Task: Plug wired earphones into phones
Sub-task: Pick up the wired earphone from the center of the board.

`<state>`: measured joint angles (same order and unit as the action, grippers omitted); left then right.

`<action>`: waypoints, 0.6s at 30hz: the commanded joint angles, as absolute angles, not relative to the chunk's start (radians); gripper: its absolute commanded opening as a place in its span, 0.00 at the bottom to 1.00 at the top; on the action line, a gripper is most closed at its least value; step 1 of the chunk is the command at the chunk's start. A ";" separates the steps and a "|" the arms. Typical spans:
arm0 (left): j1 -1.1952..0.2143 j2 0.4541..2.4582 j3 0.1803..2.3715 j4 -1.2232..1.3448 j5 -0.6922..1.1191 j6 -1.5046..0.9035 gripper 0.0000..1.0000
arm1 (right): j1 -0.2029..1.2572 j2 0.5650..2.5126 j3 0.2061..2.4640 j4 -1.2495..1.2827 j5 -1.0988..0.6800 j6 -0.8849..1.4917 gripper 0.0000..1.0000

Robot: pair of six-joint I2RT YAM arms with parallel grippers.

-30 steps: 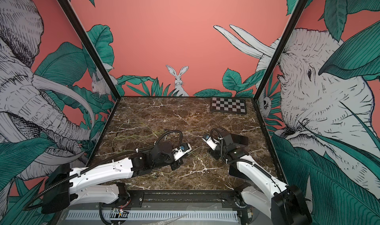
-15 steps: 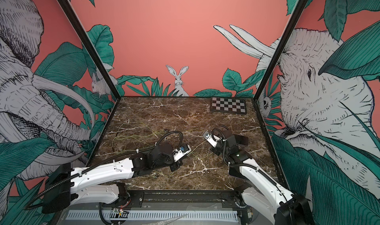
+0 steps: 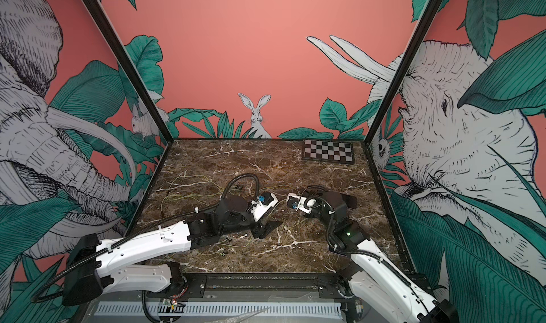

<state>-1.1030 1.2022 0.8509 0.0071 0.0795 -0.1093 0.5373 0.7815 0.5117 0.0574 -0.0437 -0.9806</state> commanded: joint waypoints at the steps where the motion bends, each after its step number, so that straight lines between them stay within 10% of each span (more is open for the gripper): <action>1: -1.038 1.203 0.877 0.037 0.187 -0.199 0.70 | 0.550 0.762 0.496 0.194 -0.072 -1.156 0.00; 18: -0.937 1.346 1.091 -0.102 0.445 -0.099 0.60 | 0.574 0.739 0.538 0.244 -0.235 -1.746 0.00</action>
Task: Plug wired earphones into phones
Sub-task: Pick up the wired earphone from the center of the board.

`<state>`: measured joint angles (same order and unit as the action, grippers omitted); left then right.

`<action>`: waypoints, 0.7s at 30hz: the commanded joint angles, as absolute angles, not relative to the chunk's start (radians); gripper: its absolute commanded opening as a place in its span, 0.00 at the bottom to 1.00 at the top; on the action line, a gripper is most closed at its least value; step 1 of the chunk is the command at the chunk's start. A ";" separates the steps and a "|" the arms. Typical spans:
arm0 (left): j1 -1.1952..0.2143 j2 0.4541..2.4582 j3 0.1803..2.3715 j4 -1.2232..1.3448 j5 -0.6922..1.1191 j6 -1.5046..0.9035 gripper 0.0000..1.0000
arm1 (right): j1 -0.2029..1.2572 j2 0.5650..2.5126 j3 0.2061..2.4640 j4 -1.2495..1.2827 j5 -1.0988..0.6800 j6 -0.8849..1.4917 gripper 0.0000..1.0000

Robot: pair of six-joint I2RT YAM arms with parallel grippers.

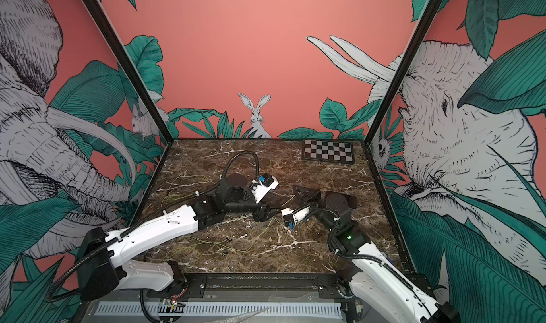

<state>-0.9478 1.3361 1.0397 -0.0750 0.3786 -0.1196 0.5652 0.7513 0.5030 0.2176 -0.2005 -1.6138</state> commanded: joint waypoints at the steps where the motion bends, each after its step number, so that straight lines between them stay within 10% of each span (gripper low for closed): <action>1: -0.930 1.359 1.105 -0.106 0.459 -0.100 0.60 | 0.574 0.739 0.540 0.244 -0.235 -1.758 0.00; 21: -0.896 1.527 1.273 -0.162 0.682 -0.109 0.31 | 0.577 0.759 0.569 0.224 -0.253 -1.814 0.00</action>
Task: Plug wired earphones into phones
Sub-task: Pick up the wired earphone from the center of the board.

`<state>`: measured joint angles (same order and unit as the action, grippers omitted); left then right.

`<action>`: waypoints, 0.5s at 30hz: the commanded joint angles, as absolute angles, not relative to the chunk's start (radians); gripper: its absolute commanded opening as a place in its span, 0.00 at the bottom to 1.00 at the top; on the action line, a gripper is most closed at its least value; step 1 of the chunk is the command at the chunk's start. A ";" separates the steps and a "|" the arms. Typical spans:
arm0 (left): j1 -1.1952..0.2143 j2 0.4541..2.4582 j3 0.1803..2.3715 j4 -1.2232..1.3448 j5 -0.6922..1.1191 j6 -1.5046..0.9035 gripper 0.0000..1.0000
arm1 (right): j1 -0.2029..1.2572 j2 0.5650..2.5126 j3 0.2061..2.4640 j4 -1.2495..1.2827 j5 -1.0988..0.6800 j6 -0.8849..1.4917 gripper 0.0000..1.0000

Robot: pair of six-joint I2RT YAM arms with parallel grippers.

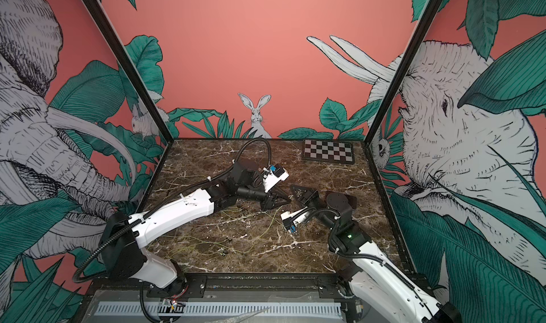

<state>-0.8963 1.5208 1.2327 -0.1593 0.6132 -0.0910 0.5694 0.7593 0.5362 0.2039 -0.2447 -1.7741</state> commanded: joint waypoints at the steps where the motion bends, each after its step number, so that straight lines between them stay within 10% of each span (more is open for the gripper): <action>1: -0.896 1.536 1.282 -0.163 0.693 -0.115 0.29 | 0.577 0.761 0.570 0.221 -0.251 -1.819 0.00; 9: -0.896 1.573 1.307 -0.169 0.723 -0.125 0.00 | 0.577 0.779 0.584 0.200 -0.244 -1.807 0.03; 15: -0.896 1.534 1.300 -0.227 0.613 -0.048 0.00 | 0.578 0.744 0.617 0.115 -0.178 -1.557 0.47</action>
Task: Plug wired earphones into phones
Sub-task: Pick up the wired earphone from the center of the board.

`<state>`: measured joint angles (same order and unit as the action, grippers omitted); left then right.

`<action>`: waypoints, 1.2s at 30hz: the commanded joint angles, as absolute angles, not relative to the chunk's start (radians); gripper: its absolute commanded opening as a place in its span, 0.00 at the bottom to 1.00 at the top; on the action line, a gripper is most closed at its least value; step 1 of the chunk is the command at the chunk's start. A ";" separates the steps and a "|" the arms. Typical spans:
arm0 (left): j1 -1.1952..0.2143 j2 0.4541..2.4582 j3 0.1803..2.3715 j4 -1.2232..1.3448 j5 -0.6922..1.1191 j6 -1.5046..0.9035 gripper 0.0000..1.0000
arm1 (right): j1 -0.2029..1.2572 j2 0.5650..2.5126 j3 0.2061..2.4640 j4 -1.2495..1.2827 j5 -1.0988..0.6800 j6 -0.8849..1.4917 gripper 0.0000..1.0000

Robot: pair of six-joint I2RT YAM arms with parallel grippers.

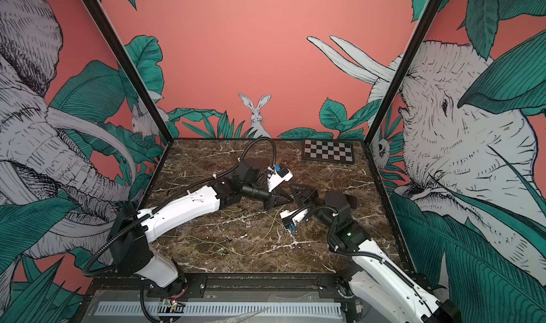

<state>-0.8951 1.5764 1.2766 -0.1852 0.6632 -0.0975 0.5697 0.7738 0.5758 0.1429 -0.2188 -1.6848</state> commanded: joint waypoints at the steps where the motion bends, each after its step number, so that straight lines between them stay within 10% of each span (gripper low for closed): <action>1: -0.896 1.524 1.291 -0.230 0.573 -0.035 0.00 | 0.577 0.732 0.631 0.061 -0.162 -1.502 0.53; 12: -0.896 1.396 1.200 -0.205 0.411 0.113 0.00 | 0.577 0.546 0.744 -0.274 -0.196 -0.646 0.78; 21: -0.896 1.252 1.102 -0.165 0.287 0.267 0.00 | 0.576 0.630 0.870 -0.268 -0.325 0.061 0.80; 36: -0.924 1.122 0.961 -0.015 0.200 0.418 0.00 | 0.575 0.932 1.004 -0.146 -0.637 0.418 0.45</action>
<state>-0.9108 1.1534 0.9775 -0.0578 0.2153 0.3614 0.5697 0.9173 0.9718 -0.2375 -0.5816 0.3393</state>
